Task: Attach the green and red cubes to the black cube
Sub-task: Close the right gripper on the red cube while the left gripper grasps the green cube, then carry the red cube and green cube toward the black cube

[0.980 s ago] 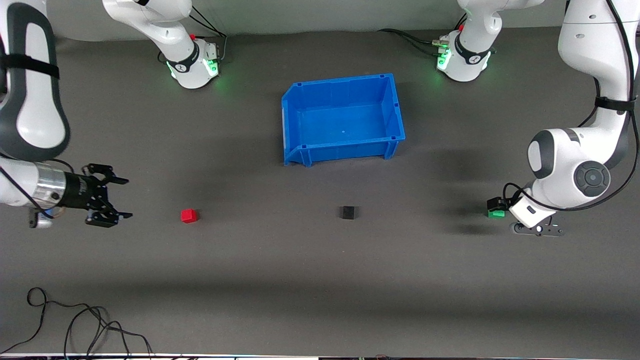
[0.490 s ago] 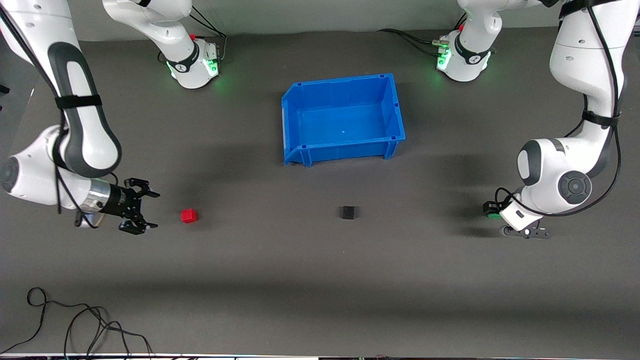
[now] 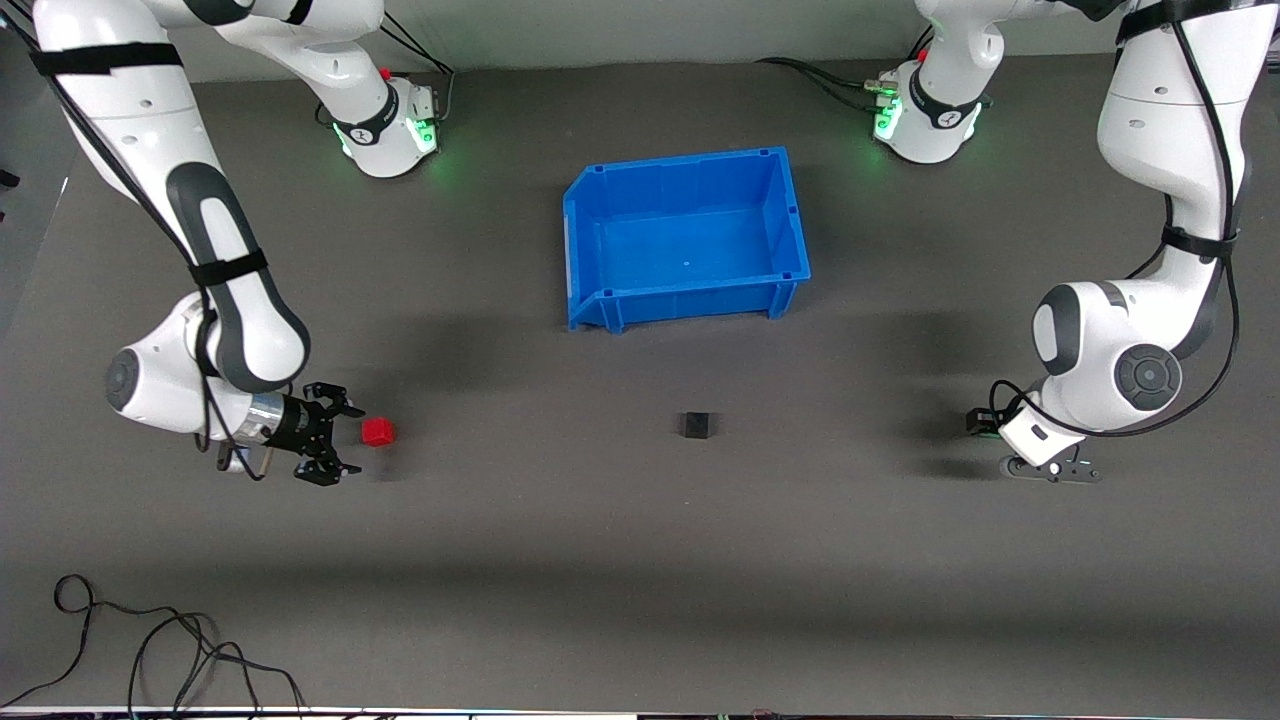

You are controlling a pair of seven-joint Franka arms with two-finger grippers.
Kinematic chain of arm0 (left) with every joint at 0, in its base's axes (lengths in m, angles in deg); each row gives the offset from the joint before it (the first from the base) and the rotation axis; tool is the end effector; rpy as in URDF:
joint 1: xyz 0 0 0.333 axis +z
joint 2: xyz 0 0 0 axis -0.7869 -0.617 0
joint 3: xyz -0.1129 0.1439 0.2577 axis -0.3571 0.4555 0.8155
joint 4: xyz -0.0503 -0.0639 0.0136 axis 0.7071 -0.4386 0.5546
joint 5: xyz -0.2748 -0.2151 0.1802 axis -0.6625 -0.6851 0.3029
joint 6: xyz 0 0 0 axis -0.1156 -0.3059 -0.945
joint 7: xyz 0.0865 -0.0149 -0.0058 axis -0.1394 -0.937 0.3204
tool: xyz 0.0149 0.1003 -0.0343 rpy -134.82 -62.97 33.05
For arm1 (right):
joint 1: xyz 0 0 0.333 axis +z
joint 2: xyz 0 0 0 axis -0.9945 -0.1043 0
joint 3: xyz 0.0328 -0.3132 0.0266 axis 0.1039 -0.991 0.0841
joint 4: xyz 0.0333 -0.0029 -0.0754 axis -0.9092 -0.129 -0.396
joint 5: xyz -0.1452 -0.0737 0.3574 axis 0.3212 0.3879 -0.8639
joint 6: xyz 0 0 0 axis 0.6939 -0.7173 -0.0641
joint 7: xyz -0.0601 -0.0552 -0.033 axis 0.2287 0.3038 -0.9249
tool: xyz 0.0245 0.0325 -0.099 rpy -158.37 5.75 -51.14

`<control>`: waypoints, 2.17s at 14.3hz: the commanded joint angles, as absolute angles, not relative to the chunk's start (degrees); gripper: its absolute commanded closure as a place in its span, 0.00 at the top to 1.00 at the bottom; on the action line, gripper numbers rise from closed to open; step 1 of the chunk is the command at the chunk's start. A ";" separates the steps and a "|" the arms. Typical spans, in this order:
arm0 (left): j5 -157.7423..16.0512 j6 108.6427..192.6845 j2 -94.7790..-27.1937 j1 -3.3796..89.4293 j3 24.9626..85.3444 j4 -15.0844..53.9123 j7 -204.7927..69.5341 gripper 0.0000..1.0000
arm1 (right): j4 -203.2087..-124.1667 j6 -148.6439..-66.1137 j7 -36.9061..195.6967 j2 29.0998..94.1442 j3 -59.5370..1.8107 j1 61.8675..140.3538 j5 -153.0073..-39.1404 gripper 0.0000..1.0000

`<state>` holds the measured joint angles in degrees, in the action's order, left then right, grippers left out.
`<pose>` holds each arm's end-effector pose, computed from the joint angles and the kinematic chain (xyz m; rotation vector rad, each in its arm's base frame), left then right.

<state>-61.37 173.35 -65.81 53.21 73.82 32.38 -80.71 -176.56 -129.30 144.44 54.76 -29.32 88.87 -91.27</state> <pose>0.6096 0.0183 0.1949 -3.1322 0.1457 0.0928 0.6124 -0.0053 0.1999 -2.1308 1.9526 0.3099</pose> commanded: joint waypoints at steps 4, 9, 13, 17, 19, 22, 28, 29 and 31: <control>-60.97 174.30 -67.18 52.87 74.09 31.32 -81.29 0.44 | -175.67 -130.10 142.08 52.57 -29.48 89.20 -93.15 1.00; -60.97 173.07 -67.09 52.87 74.09 30.18 -80.77 0.00 | -175.76 -129.84 141.12 52.30 -29.48 89.20 -93.15 0.79; -62.47 171.76 -65.25 52.08 73.31 30.01 -72.44 0.00 | -175.76 -129.40 139.27 52.57 -29.48 89.11 -93.15 0.41; -62.56 159.23 -62.88 49.10 72.95 23.18 -58.92 0.00 | -175.67 -129.22 139.27 52.92 -29.48 89.11 -93.24 0.31; -62.56 150.26 -62.70 47.25 72.95 16.77 -48.99 0.00 | -174.80 -128.87 139.97 54.05 -29.39 89.28 -93.15 0.31; -62.56 147.23 -62.18 44.44 72.86 13.22 -35.03 0.00 | -169.63 -119.67 145.05 55.55 -29.56 90.94 -92.98 0.31; -62.47 147.23 -62.34 38.63 72.86 14.36 -4.87 0.00 | -165.22 -118.58 160.96 55.64 -29.74 101.13 -92.63 0.28; -62.73 148.10 -62.96 37.58 72.86 14.19 -0.56 0.00 | -164.43 -118.67 163.94 55.38 -29.74 102.72 -92.63 0.28; -63.61 150.38 -64.19 36.18 72.78 14.71 6.48 0.00 | -162.50 -119.46 170.44 54.85 -29.74 106.49 -92.54 0.28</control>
